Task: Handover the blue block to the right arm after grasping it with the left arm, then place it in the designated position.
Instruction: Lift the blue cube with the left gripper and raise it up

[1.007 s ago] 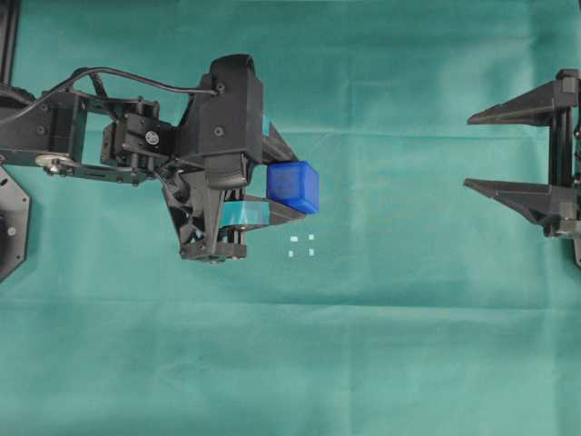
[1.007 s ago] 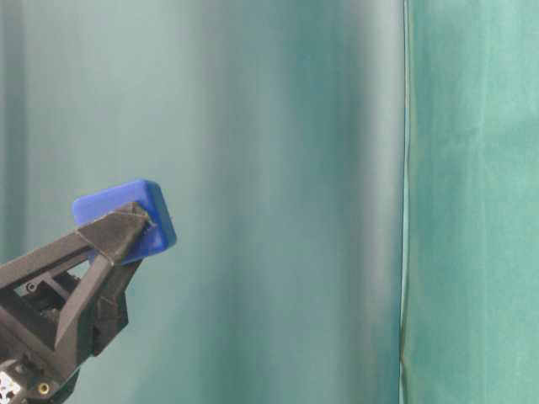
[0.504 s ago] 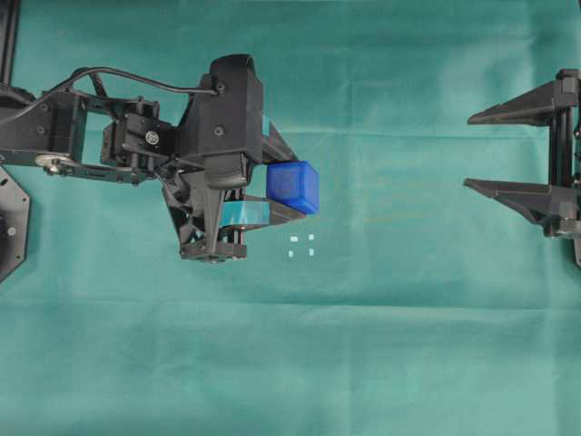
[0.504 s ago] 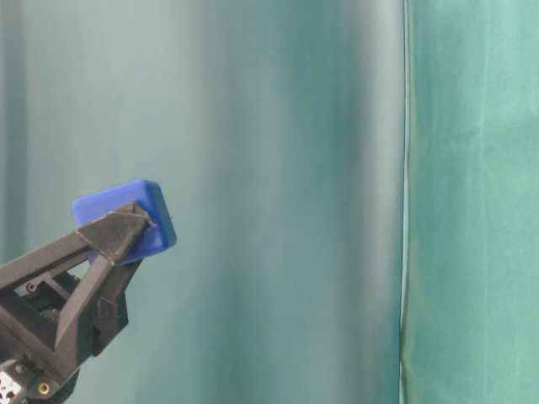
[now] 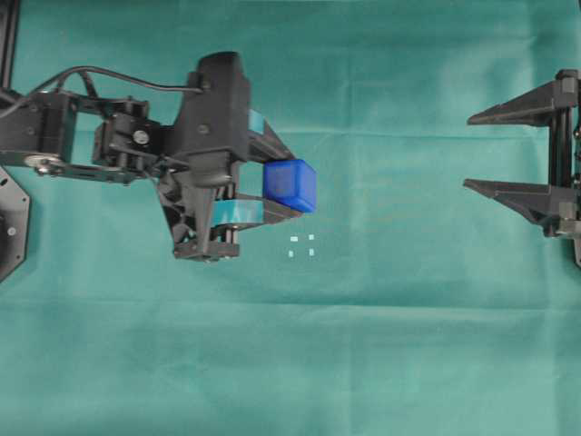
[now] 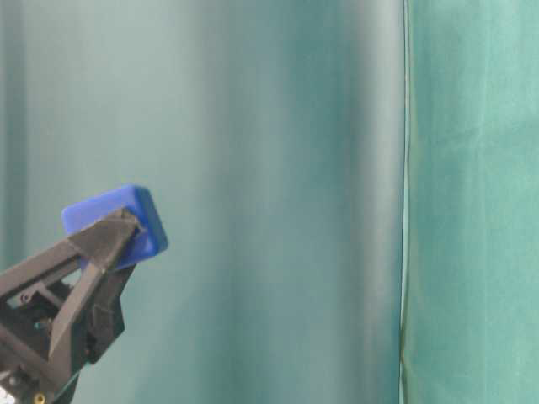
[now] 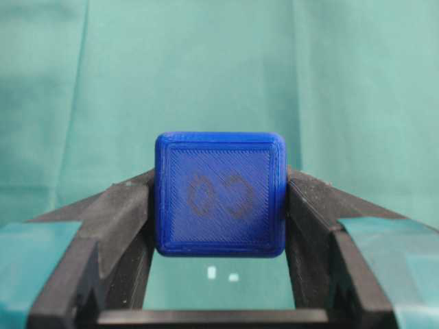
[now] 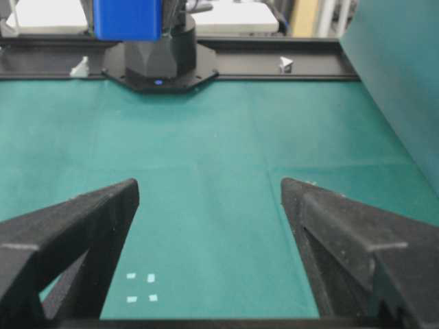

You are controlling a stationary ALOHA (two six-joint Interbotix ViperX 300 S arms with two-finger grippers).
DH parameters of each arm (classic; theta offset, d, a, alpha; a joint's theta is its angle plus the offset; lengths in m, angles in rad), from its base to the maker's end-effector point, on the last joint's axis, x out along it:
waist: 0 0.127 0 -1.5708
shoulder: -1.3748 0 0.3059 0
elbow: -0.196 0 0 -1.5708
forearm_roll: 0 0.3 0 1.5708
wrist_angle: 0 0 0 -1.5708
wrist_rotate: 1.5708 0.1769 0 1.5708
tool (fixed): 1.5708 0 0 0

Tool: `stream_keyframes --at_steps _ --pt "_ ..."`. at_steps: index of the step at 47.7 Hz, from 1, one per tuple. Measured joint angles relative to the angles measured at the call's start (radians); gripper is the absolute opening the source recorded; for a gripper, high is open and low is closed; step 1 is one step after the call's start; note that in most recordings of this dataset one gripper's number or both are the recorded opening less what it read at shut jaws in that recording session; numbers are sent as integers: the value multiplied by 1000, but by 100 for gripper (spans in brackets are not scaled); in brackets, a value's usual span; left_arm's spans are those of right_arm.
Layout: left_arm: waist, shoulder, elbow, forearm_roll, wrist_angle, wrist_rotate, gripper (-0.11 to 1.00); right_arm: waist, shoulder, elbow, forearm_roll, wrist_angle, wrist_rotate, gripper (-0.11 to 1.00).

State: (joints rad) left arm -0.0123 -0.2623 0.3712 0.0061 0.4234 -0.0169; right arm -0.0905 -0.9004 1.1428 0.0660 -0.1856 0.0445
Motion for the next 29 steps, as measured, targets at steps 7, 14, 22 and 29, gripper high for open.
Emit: stream_keyframes --at_steps 7,14,22,29 --pt "0 -44 64 0 -98 0 47 0 0 0 0 0 0 94" --pt "2 -91 146 2 -233 0 47 0 0 0 -3 0 0 94" --pt "8 -123 233 0 -388 0 47 0 0 0 -9 0 0 94" --pt "14 -138 285 0 -488 -3 47 0 0 0 -11 0 0 94"
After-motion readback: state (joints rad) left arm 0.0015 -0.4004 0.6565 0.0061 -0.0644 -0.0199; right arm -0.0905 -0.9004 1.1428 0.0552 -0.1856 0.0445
